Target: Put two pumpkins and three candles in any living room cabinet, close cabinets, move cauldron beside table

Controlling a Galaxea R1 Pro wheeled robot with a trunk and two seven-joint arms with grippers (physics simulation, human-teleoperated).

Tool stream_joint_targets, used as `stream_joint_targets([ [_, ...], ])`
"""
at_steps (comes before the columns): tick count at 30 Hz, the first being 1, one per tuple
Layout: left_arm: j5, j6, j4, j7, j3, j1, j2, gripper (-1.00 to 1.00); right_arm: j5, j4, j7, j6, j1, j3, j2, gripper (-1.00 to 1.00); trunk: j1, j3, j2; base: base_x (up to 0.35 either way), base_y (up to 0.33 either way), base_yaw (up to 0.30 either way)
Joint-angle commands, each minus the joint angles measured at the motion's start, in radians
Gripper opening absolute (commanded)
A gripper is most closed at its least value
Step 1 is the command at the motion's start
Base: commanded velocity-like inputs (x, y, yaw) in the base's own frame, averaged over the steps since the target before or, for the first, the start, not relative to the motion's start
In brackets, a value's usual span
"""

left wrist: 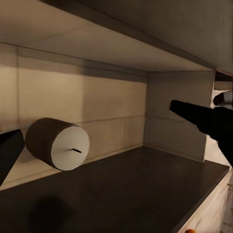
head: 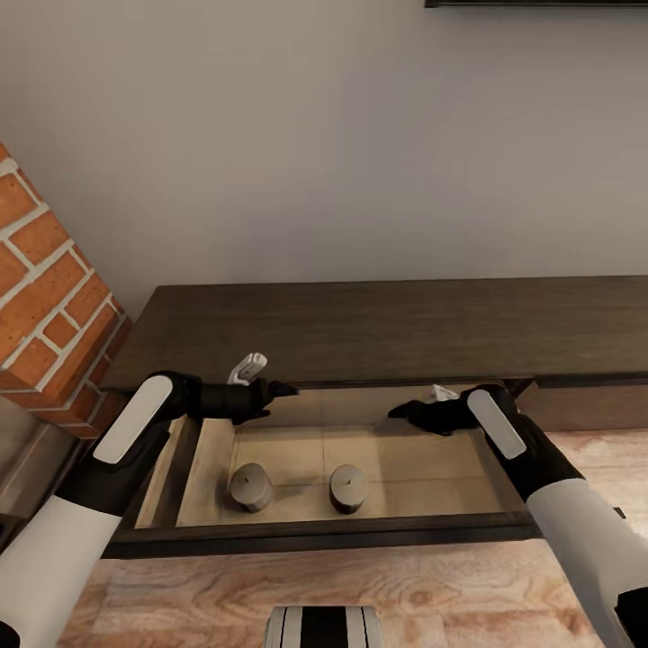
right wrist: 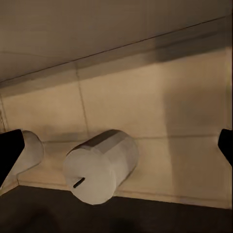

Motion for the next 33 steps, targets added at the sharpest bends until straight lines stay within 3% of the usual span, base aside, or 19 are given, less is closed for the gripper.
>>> stream_joint_targets([
  [1, 0.002, 0.000, -0.001, 0.000, 0.002, 0.000, 0.005, 1.00, -0.046, -0.017, 0.000, 0.000, 0.000, 0.000, -0.035, 1.00, 0.000, 0.000, 0.000, 0.000, 0.000, 0.000],
  [5, 0.002, 0.000, -0.002, 0.001, 0.004, 0.000, 0.017, 1.00, -0.132, -0.063, -0.001, 0.001, 0.000, 0.004, -0.098, 1.00, 0.000, 0.000, 0.000, 0.000, 0.000, 0.000],
  [8, 0.000, 0.000, -0.002, 0.000, 0.002, 0.000, 0.015, 1.00, -0.163, -0.108, -0.001, 0.001, 0.000, 0.005, -0.121, 1.00, 0.000, 0.000, 0.000, 0.000, 0.000, 0.000],
  [21, 0.000, -0.005, -0.001, -0.004, 0.002, 0.000, 0.016, 1.00, -0.167, -0.157, -0.001, 0.001, 0.001, 0.010, -0.118, 1.00, 0.000, 0.000, 0.000, 0.000, 0.000, 0.000],
  [33, 0.000, -0.005, -0.002, -0.005, -0.001, 0.000, 0.012, 1.00, -0.167, -0.161, 0.000, 0.001, 0.001, 0.012, -0.117, 1.00, -0.005, 0.046, 0.003, 0.000, 0.000, 0.000],
])
